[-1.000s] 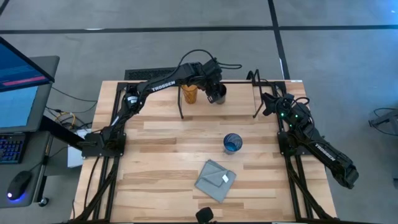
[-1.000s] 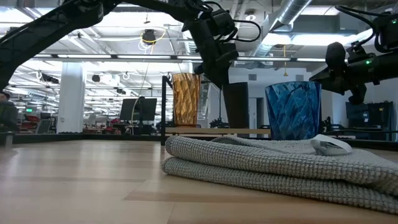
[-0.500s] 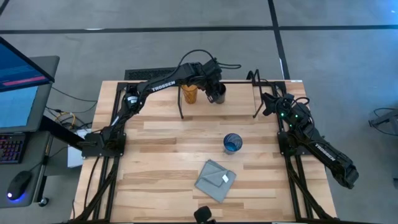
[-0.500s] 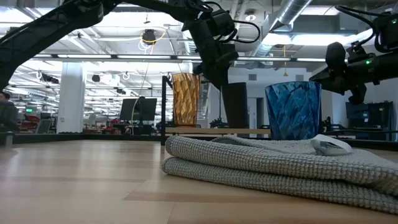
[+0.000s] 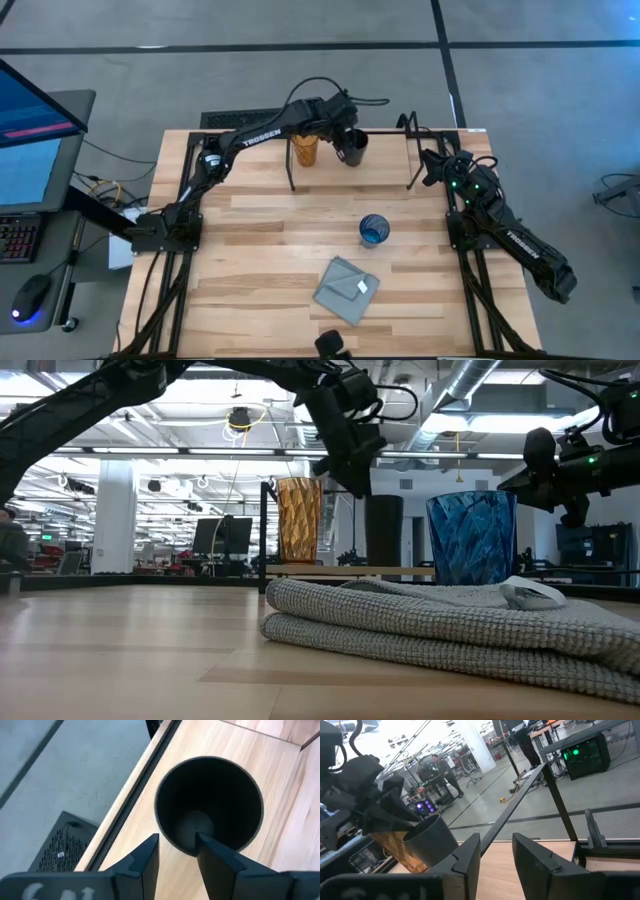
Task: Stack small to large cups/mugs on shelf
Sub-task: Put the black cup on the shelf
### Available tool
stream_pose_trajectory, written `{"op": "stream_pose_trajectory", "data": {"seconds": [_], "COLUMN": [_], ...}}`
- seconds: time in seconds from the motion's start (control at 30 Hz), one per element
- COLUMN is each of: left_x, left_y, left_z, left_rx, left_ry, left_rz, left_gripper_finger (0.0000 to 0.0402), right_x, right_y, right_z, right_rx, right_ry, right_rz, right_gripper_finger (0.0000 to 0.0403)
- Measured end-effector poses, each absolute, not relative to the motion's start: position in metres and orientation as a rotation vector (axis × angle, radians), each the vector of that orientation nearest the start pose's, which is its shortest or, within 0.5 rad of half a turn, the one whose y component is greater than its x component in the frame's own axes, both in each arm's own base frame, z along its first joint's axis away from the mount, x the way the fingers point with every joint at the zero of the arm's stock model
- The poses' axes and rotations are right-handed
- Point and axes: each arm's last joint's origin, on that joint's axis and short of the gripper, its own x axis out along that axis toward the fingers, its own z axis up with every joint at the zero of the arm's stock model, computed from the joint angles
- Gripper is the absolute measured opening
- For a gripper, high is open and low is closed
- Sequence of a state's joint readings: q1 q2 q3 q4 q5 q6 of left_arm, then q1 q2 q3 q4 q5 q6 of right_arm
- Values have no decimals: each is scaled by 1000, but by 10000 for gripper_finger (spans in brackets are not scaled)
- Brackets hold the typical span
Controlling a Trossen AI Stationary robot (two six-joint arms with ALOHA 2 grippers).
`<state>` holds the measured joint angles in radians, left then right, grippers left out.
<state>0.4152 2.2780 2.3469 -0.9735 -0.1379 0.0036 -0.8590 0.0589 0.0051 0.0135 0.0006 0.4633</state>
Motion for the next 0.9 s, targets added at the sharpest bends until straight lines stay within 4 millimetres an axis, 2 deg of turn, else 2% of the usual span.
{"op": "stream_pose_trajectory", "data": {"seconds": [0.57, 0.77, 0.9], "left_x": [446, 438, 425], "left_y": [200, 197, 192], "left_z": [311, 332, 357], "left_rx": [-118, -105, -93], "left_ry": [901, 853, 796], "left_rz": [511, 534, 550], "left_gripper_finger": [119, 119, 119], "right_x": [66, 66, 66], "right_y": [-76, -76, -76], "right_z": [162, 162, 162], "right_rx": [451, 451, 451], "right_ry": [-162, -162, -162], "right_rz": [-853, -853, -850], "right_gripper_finger": [136, 136, 136]}}
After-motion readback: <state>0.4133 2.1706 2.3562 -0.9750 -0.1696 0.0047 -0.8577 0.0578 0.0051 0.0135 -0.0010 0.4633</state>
